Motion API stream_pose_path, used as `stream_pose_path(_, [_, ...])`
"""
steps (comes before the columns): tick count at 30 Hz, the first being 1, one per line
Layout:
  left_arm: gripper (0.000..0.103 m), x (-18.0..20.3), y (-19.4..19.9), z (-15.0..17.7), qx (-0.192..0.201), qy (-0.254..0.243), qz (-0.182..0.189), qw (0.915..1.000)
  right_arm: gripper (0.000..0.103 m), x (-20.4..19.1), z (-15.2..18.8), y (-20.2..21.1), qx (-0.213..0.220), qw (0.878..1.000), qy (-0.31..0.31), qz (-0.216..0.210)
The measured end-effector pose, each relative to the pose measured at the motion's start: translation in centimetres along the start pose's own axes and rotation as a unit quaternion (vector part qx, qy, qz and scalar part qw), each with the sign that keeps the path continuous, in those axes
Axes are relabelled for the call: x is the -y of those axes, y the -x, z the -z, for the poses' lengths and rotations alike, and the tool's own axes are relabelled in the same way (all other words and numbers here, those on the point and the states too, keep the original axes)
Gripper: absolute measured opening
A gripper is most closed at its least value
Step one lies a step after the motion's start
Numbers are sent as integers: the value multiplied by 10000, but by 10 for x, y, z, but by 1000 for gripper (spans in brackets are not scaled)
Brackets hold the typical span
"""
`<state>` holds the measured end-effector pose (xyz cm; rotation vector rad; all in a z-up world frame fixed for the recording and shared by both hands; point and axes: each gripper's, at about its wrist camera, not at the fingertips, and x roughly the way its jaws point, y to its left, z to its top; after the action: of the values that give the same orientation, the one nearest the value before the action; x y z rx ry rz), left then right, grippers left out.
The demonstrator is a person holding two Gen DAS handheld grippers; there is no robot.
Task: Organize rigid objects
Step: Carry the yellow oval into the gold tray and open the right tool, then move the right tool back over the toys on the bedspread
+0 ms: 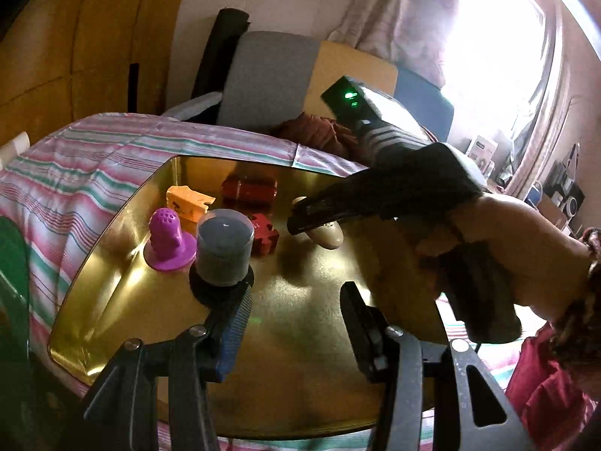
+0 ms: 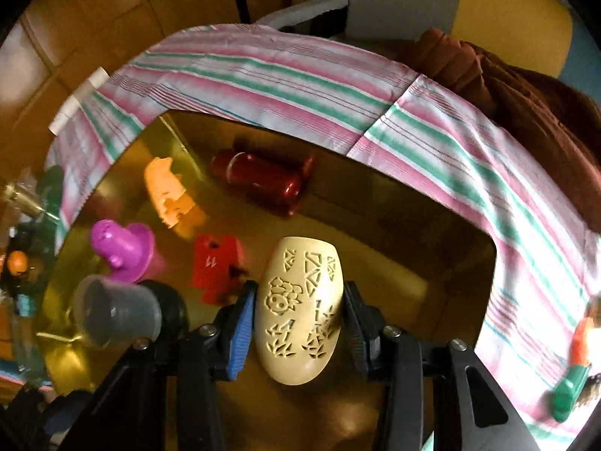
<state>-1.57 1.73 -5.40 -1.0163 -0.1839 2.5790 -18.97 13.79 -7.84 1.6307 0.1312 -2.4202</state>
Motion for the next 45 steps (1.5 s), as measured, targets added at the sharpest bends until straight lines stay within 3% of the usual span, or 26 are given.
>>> stream_pose_path(5, [49, -4, -2, 1, -65, 67, -2, 10000, 46, 2, -11, -8, 25, 9994, -31, 350])
stream_pose_path(12, [49, -1, -2, 3, -57, 20, -8, 10000, 53, 15, -8, 18, 508, 9982, -245, 226])
stream_pose_path(16, [49, 3, -2, 5, -65, -65, 14, 10000, 55, 20, 12, 48, 873, 9956, -344, 29])
stream_pose_path(20, [49, 10, -3, 9, -102, -189, 52, 9998, 61, 22, 34, 65, 1011, 9936, -455, -208])
stream_pose_path(27, [49, 22, -3, 11, -89, -443, 98, 9989, 62, 35, 71, 86, 1236, 9892, -699, -353])
stream_pose_path(33, [49, 35, -2, 16, -89, -693, 197, 9974, 65, 53, 102, 92, 1175, 9895, -835, -42])
stream_pose_path(45, [49, 63, 0, 28, -60, -1201, 309, 9923, 65, 122, 178, 81, 604, 9892, -1203, 575])
